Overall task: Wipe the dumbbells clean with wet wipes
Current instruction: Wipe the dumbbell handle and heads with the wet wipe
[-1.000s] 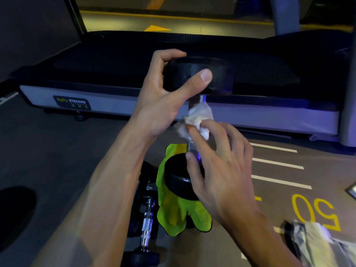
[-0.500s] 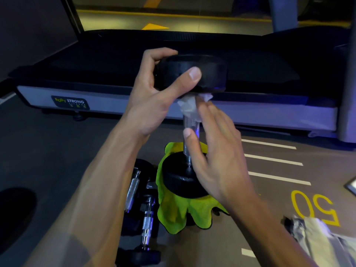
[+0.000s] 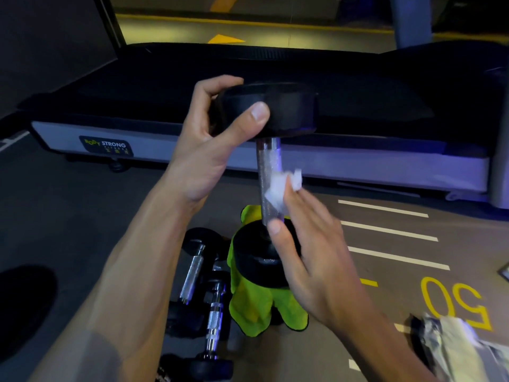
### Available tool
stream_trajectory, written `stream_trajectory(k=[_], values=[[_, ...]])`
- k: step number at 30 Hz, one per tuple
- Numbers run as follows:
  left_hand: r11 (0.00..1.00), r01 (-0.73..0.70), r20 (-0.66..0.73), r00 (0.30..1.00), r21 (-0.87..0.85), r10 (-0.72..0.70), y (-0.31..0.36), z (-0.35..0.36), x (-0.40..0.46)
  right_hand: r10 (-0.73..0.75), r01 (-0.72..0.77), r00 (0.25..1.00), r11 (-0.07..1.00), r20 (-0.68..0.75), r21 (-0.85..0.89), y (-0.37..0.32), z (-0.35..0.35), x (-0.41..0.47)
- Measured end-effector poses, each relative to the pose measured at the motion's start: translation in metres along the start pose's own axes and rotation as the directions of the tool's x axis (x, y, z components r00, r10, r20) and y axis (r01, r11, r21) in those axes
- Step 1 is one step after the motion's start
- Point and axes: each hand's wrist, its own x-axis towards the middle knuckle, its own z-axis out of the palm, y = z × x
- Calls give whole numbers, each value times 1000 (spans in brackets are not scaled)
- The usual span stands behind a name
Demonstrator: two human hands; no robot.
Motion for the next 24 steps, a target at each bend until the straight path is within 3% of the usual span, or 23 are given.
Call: stream_trajectory(k=[3,8,12,14,16,17,20,24], values=[[1000,4,-22,1000,-27,-4,-1,-6,-3,22,-23,998,1000,55,7,5,-2,-15],[999,-6,-12,1000,-32,6,0,-9,-6,-9,10,1000,999,-15,35,-11,-1,-10],[998,-18,-10,1000,-54,17,1,-6,-8,-18,17,1000,1000,21,25,7,-6,-32],[998,-31,5,999,-47,31,2,-3,-10,-21,25,998,996,-55,87,9,-9,-31],[998,-56,33,998,-13,56,3,2,-12,98,-59,982,972,-160,229,9,-8,-24],[997,-71,48,996,3,71,4,4,-12,187,-130,971,935,-148,329,9,-6,-19],[995,-95,89,992,19,93,7,13,-14,284,-282,956,813,76,510,22,-1,-12],[994,-104,118,988,39,99,7,22,-12,100,-366,907,669,410,647,50,-9,10]])
